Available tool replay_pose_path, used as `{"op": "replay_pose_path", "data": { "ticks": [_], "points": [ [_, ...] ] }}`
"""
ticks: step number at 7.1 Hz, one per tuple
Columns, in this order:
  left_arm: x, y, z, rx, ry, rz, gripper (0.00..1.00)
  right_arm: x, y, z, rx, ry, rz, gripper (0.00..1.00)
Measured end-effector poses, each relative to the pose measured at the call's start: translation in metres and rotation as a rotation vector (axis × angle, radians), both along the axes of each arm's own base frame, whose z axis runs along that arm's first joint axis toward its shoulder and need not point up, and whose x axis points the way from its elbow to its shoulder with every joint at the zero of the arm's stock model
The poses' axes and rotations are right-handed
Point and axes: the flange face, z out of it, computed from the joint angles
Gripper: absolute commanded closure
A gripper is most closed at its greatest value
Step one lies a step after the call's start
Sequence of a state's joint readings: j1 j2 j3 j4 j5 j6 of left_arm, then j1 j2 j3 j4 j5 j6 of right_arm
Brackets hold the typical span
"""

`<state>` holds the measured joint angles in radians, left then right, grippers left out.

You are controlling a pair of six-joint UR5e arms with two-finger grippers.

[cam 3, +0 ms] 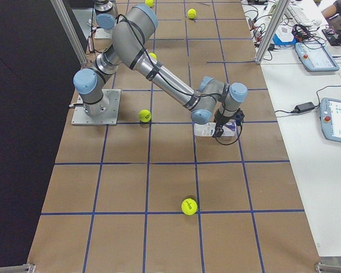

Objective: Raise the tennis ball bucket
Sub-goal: 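Lift the can with the right gripper and carry it toward the table center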

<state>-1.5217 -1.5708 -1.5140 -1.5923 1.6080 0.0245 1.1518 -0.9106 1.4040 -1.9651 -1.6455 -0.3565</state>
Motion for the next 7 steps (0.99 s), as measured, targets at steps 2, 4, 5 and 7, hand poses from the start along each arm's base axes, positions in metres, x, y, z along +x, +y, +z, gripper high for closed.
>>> {"op": "replay_pose_path", "data": {
  "ticks": [2, 4, 5, 7],
  "points": [
    [0.000, 0.000, 0.000, 0.000, 0.000, 0.000, 0.00, 0.025, -0.003, 0.031, -0.068, -0.049, 0.063, 0.24],
    [0.000, 0.000, 0.000, 0.000, 0.000, 0.000, 0.00, 0.093, -0.016, 0.051, -0.135, -0.068, 0.248, 0.24],
    [0.000, 0.000, 0.000, 0.001, -0.001, 0.000, 0.00, 0.157, -0.021, 0.059, -0.160, -0.077, 0.410, 0.24],
    [0.000, 0.000, 0.000, 0.000, -0.001, 0.000, 0.00, 0.309, -0.014, 0.069, -0.229, -0.110, 0.741, 0.25]
  ]
}}
